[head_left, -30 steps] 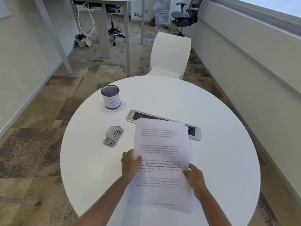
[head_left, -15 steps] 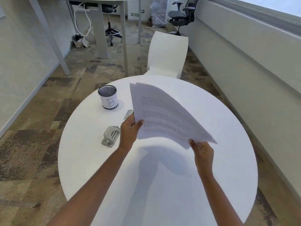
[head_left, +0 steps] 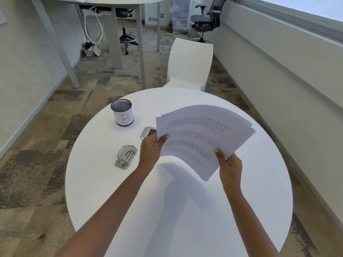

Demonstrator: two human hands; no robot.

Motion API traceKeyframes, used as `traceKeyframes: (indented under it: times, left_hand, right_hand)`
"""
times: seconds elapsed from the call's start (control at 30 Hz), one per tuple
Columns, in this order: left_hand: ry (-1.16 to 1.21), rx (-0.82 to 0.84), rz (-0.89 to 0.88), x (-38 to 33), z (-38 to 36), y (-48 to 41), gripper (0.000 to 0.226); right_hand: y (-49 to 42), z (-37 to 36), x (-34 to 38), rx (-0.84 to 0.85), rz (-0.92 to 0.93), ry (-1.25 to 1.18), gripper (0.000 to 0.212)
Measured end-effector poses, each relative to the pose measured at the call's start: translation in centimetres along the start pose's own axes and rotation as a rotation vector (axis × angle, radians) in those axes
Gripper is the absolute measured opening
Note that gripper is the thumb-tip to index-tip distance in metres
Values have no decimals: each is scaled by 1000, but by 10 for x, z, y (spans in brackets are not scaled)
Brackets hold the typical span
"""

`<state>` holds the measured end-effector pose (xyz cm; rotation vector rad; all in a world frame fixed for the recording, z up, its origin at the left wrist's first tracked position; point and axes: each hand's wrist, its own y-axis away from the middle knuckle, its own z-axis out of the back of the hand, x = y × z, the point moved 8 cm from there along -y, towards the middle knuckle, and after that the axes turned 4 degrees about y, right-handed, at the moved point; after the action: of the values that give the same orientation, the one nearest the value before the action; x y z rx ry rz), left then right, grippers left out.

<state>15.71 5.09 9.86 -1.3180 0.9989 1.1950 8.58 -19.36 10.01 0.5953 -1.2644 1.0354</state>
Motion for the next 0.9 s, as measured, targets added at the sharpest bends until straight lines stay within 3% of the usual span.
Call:
traceKeyframes:
  times: [0.2,0.4,0.57,0.67,0.77,0.9]
  left_hand:
    - [18,44,17,8,3,6,15]
    - [119,120,207,35,-1,17,12]
    - [193,90,185,24,-4,15,19]
    - [217,103,191,23,-5,16,22]
    - [211,142,230,31,-6,22,21]
    - [209,134,265,40,-5,27,12]
  right_hand:
    - [1,-2,-8,52,-15,20,5]
    - [15,-7,-38,103,-132,-87,15]
    - [10,-2,-29,26,-99,-151,20]
    - [8,-6,-27,74,-79,-127,16]
    - [12,-10,-42,130,-141,-69,30]
    - [21,-9,-71,163,-265,11,15]
